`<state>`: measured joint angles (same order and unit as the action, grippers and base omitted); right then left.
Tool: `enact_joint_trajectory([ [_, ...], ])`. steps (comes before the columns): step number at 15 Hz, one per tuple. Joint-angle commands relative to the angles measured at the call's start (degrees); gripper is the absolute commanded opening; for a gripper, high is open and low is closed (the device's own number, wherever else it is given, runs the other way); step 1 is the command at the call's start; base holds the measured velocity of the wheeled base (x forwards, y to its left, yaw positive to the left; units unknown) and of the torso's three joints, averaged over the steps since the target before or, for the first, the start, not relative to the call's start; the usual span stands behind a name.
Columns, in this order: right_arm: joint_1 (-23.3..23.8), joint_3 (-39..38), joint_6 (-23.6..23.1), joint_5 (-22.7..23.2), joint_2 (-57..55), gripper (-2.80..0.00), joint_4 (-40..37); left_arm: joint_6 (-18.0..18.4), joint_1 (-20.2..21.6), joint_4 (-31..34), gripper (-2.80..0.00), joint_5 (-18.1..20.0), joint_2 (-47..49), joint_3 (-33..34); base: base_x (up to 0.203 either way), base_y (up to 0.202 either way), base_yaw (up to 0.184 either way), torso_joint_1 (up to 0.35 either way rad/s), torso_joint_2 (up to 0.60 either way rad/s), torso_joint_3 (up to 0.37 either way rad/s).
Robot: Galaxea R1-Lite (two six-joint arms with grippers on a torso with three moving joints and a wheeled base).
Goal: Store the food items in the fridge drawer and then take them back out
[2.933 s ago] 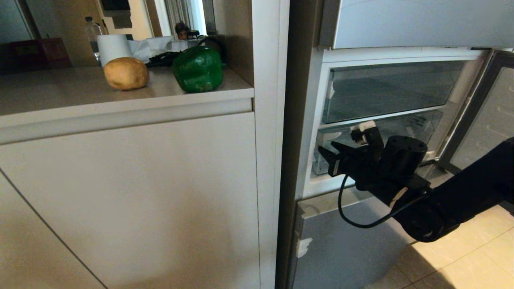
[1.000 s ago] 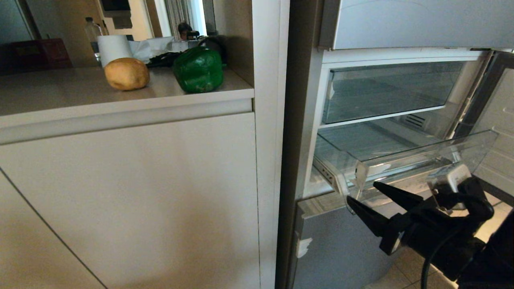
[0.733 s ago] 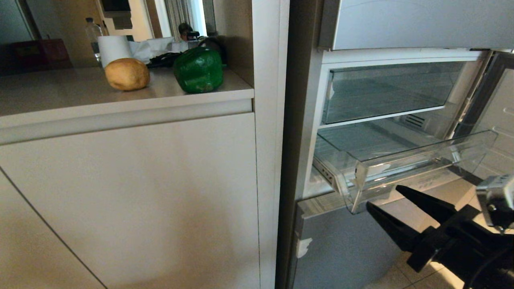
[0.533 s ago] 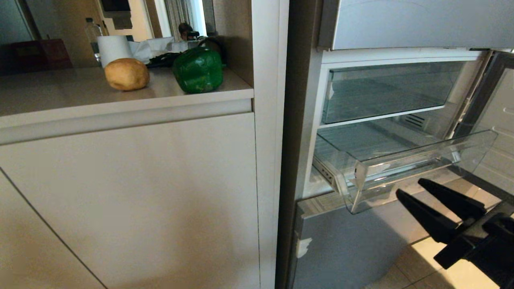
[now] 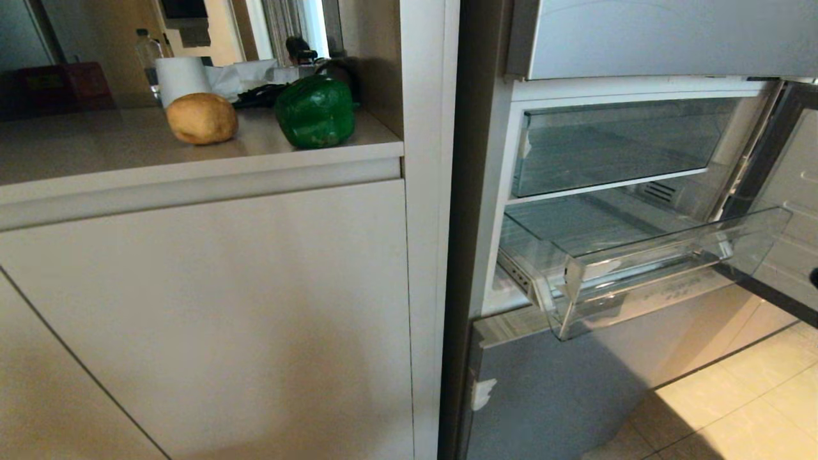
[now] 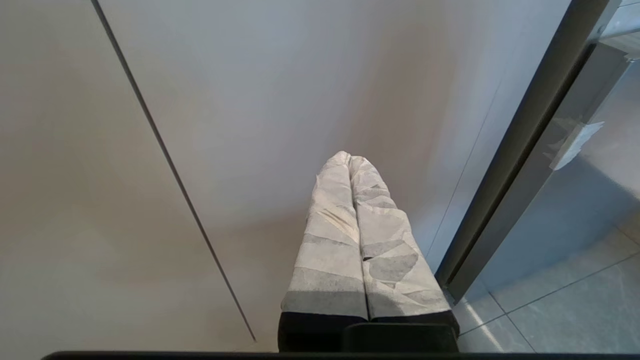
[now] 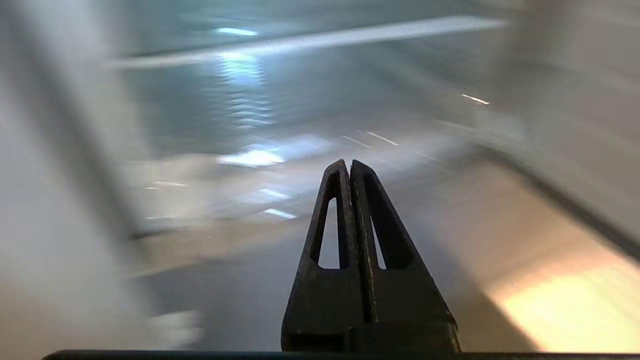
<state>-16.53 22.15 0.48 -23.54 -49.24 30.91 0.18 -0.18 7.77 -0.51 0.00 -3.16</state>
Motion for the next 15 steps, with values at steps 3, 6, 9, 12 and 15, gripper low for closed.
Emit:
enact_joint_trajectory([
  [3,17.5,-4.1,0.2,3.8,21.0,-2.8,-8.4,0.0,-0.1,0.1,-2.8,0.0,0.0,0.0,0.0,0.0,0.0,0.0,0.0,0.0],
  [6,21.1,-14.1,-0.2,9.8,32.9,-2.8,-14.1,-0.3,0.0,0.1,-2.8,0.0,0.0,0.0,0.0,0.0,0.0,0.0,0.0,0.0],
  [9,22.0,-24.1,-0.5,22.0,33.1,-2.8,-22.8,-0.3,-0.1,0.0,-2.8,0.0,0.0,0.0,0.0,0.0,0.0,0.0,0.0,0.0],
  [12,15.1,-22.4,0.3,24.2,35.2,-2.8,-27.3,-0.3,0.0,0.1,-2.8,0.0,0.0,0.0,0.0,0.0,0.0,0.0,0.0,0.0],
  [15,16.0,-23.0,0.0,22.7,43.2,-2.8,-27.5,-0.3,0.0,0.0,-2.8,0.0,0.0,0.0,0.0,0.0,0.0,0.0,0.0,0.0],
])
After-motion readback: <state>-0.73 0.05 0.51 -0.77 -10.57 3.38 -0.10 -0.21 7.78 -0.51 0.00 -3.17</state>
